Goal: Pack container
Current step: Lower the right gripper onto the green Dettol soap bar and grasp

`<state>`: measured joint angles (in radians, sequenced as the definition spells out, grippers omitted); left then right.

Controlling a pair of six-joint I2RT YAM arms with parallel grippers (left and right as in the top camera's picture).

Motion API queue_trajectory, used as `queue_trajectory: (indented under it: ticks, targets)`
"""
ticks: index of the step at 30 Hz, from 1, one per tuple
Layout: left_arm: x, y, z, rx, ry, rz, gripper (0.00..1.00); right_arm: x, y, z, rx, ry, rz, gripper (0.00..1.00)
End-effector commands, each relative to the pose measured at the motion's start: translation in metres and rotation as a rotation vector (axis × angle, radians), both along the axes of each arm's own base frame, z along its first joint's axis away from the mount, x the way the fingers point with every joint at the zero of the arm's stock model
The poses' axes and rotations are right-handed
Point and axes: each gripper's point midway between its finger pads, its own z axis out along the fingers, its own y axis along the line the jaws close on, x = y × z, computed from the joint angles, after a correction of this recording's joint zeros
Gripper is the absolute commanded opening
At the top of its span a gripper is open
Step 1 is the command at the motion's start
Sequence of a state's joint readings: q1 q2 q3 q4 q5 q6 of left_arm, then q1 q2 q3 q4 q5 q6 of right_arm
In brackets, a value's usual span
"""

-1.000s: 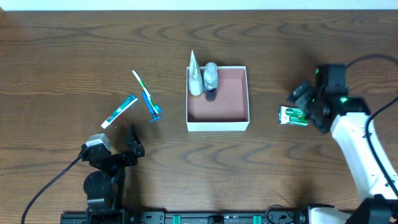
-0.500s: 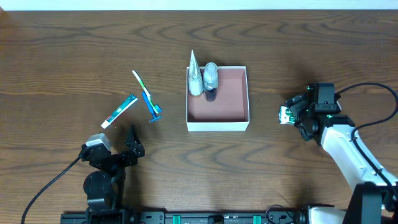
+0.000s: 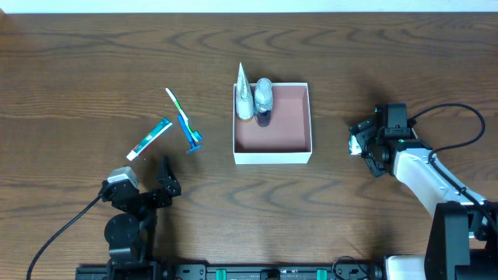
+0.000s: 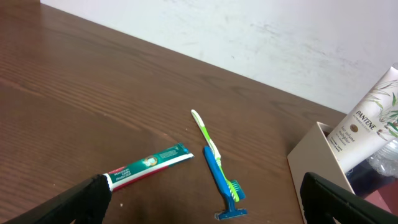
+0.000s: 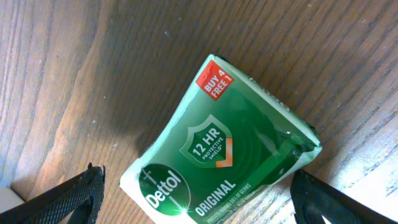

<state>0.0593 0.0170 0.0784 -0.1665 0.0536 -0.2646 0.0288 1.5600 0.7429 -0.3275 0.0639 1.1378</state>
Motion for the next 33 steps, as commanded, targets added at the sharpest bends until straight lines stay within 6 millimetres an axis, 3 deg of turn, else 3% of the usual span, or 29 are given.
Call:
queue_trajectory:
  ticks: [1, 12, 27, 33]
  targets:
    - [0.0, -0.001, -0.015, 0.004, 0.035, -0.009, 0.98, -0.005, -0.011, -0.007, -0.035, 0.023, -0.039, 0.92]
    - [0.0, -0.001, -0.015, 0.004, 0.035, -0.009, 0.98, -0.018, -0.027, -0.028, -0.06, 0.119, -0.002, 0.7]
    - [0.0, -0.001, -0.015, 0.004, 0.035, -0.009, 0.98, -0.057, -0.032, -0.037, -0.156, 0.306, 0.252, 0.72]
    - [0.0, -0.001, -0.015, 0.004, 0.035, -0.009, 0.98, -0.061, -0.034, -0.036, -0.178, 0.333, 0.32, 0.71]
